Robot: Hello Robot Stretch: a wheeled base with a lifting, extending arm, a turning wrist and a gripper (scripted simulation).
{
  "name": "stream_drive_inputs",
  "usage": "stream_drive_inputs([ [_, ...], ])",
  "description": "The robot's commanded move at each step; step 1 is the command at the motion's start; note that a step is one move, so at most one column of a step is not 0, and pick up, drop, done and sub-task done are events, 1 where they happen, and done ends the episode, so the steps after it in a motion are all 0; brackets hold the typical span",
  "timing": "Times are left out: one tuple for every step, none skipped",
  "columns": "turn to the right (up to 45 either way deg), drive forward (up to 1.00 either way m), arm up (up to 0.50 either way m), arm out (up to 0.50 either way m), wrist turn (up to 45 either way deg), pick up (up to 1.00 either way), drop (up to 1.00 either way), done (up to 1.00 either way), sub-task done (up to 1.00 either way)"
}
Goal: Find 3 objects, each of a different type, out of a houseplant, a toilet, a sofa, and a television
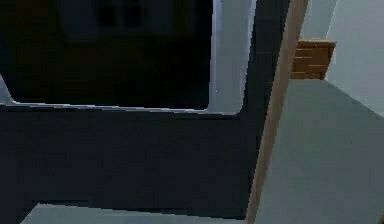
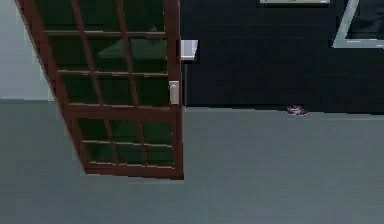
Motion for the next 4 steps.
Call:
stream_drive_inputs([
  [24.0, 0.0, 0.0, 0.0, 0.0, 0.0, 0.0, 0.0, 0.0],
  [0.0, 0.05, 0.0, 0.0, 0.0, 0.0, 0.0, 0.0, 0.0],
  [-45.0, 0.0, 0.0, 0.0, 0.0, 0.0, 0.0, 0.0, 0.0],
  [0.0, 0.0, 0.0, 0.0, 0.0, 0.0, 0.0, 1.0, 0.0],
])
